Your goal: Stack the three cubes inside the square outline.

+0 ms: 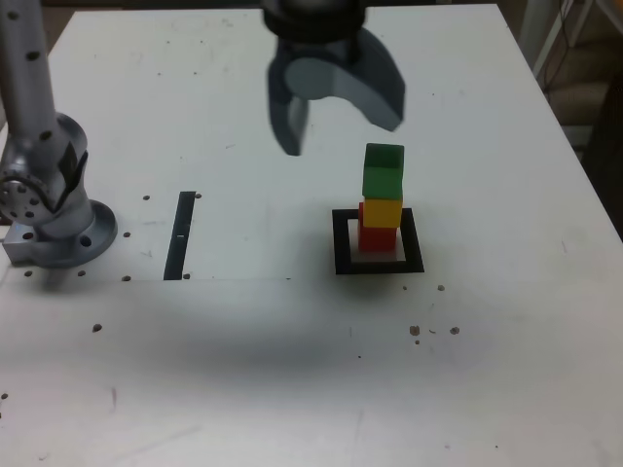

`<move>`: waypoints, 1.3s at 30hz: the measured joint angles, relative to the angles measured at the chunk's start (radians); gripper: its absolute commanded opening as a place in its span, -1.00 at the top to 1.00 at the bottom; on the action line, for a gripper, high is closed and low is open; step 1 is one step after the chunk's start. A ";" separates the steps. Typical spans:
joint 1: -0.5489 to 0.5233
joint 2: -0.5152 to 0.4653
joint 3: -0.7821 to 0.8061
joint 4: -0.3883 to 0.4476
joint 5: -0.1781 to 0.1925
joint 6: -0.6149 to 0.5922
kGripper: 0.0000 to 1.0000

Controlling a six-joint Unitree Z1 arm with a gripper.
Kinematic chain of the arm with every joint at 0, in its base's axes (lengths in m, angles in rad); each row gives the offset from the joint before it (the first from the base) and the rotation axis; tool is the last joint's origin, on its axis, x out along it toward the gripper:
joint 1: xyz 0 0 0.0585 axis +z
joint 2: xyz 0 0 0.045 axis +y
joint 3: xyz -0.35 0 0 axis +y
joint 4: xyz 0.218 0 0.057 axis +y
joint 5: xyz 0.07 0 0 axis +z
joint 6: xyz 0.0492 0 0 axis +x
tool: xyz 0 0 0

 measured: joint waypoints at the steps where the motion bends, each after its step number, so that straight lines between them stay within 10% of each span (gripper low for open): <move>1: 0.000 -0.012 0.022 -0.009 0.000 0.000 -0.99; 39: 0.000 -0.185 0.605 -0.169 -0.063 -0.053 -0.99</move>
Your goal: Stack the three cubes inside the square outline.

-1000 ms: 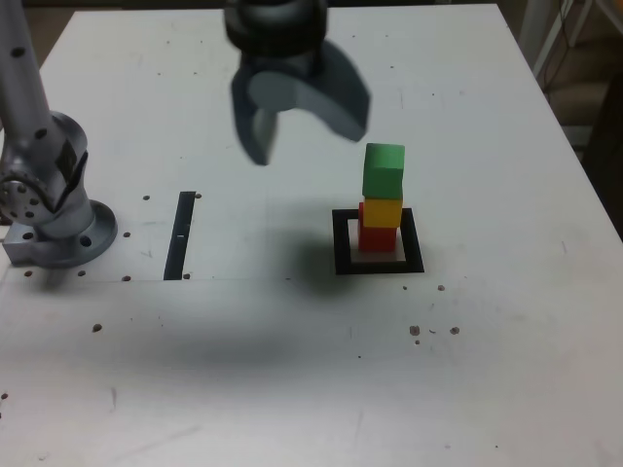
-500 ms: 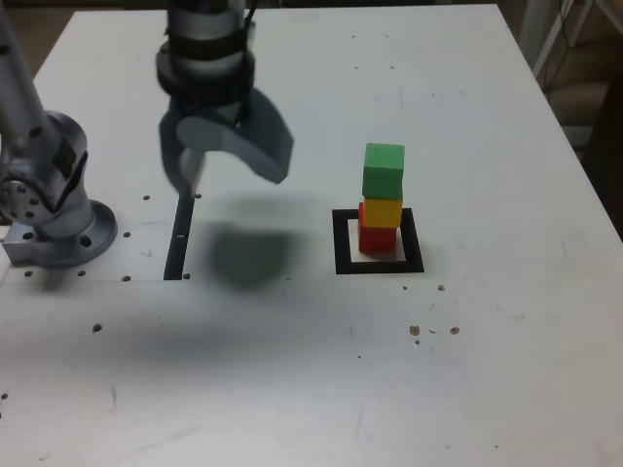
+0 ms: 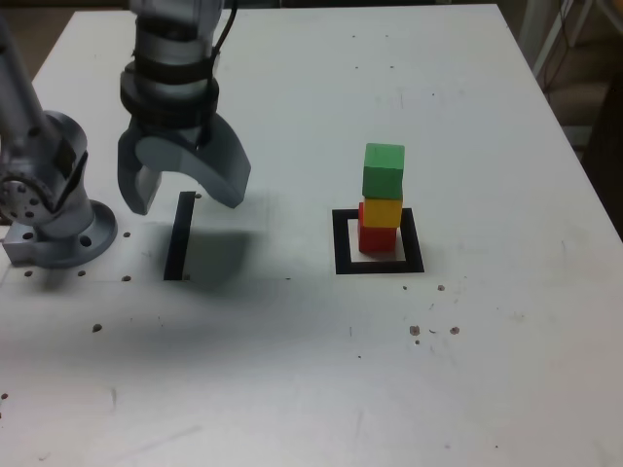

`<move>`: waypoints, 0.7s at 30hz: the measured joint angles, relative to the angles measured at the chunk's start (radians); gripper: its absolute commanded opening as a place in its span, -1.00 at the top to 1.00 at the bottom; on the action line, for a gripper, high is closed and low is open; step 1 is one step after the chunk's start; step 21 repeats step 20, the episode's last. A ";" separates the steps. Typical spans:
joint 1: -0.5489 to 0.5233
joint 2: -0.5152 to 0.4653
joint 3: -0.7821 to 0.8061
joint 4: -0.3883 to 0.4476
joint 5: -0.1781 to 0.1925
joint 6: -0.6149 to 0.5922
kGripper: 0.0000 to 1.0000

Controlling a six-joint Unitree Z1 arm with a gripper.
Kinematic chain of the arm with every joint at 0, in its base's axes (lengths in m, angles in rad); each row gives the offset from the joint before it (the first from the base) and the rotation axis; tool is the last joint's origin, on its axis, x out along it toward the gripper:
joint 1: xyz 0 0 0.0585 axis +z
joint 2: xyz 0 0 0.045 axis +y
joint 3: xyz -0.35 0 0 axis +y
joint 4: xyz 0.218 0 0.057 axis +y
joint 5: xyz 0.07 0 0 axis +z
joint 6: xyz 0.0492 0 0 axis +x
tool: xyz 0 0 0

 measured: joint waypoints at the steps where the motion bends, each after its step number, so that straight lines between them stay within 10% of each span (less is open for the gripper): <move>1: 0.000 0.000 0.003 -0.002 -0.001 0.000 -0.99; 21: 0.000 -0.002 0.076 -0.066 -0.025 0.000 -0.99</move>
